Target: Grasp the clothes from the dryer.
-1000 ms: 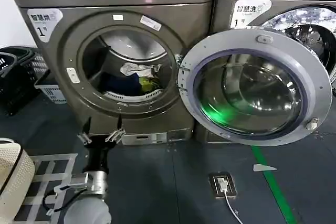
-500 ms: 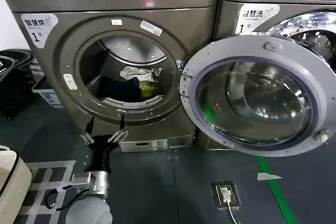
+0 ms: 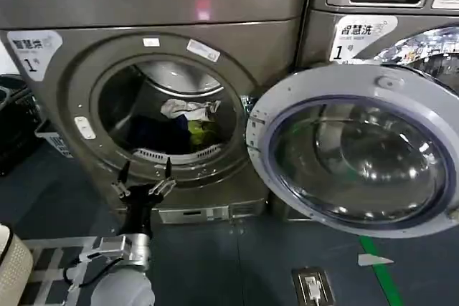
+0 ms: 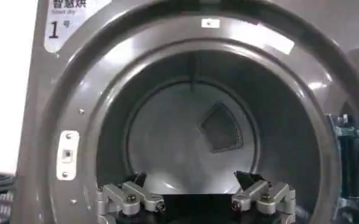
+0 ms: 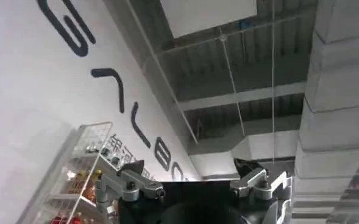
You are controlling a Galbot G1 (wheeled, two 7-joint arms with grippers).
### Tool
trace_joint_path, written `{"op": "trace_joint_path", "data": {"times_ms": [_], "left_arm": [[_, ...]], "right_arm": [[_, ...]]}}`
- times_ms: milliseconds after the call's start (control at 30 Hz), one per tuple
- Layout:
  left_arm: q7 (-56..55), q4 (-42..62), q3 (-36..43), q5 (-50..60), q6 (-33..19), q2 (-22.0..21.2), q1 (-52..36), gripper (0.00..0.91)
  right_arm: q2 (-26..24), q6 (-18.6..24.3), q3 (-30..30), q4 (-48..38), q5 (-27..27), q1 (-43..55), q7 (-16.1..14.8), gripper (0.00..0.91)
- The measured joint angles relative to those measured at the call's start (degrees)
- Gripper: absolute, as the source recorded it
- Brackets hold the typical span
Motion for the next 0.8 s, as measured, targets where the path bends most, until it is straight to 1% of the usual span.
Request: {"op": "trace_joint_path", "data": {"times_ms": [800], "left_arm": [[-0.02, -0.12, -0.05, -0.03, -0.09, 0.09, 0.02, 0.907]], "right_arm": [[0.12, 0.04, 0.26, -0.21, 0.15, -0.05, 0.05, 0.907]]}}
